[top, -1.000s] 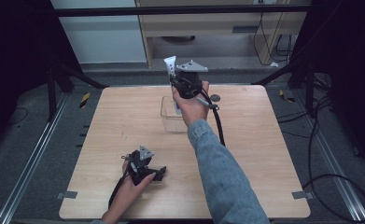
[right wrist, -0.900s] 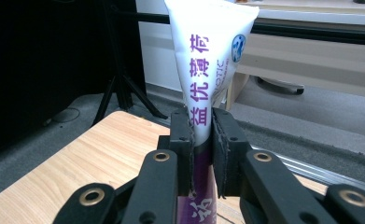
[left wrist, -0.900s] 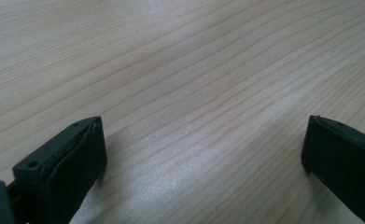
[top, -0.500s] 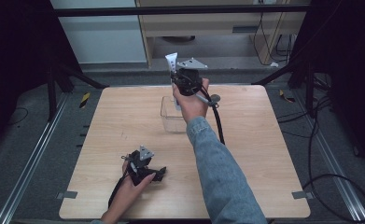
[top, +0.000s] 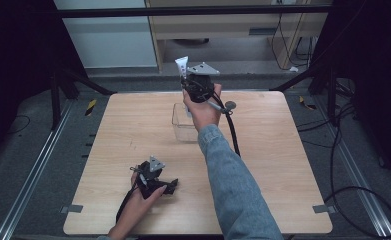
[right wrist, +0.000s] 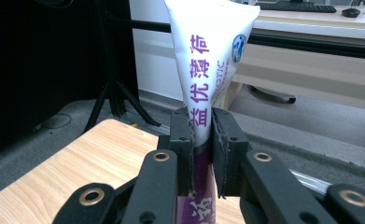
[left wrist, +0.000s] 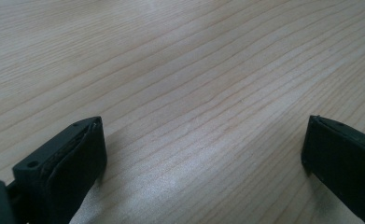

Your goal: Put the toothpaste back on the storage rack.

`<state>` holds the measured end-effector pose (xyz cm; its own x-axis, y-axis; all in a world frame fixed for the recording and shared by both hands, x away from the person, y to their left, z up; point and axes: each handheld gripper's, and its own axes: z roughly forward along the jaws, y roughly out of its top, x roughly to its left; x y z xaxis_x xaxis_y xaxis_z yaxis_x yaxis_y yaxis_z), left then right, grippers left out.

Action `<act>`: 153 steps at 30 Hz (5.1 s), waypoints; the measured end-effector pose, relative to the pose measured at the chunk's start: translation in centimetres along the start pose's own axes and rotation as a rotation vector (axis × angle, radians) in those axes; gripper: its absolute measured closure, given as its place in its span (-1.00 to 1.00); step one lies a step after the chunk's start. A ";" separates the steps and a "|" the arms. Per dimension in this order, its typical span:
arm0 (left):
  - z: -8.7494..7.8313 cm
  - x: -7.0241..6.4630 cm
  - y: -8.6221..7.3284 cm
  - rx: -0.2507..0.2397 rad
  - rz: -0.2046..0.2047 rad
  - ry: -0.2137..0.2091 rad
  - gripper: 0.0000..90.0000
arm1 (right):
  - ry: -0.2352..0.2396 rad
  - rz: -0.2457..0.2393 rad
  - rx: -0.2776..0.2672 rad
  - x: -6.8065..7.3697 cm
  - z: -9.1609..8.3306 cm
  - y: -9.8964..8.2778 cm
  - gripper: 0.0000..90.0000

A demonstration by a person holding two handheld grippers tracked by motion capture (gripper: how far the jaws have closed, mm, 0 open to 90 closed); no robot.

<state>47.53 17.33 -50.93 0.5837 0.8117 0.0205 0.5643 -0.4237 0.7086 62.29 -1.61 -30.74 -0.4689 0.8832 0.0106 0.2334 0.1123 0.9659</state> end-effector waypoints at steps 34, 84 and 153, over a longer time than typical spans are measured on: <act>0.0 -0.1 -0.1 -0.004 0.000 -0.004 -1.00 | -0.014 -0.034 0.091 0.4 3.2 -5.7 0.77; 0.0 0.0 -0.1 -0.004 0.001 -0.005 -1.00 | 0.006 -0.110 0.248 1.6 4.2 -8.3 0.77; -0.1 0.0 -0.1 -0.002 0.009 -0.010 -1.00 | 0.048 -0.075 0.268 0.2 1.9 -6.9 0.66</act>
<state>47.37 17.39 -50.94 0.5946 0.8038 0.0198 0.5577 -0.4301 0.7099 62.22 -1.30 -37.94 -0.5318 0.8459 -0.0398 0.4107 0.2987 0.8614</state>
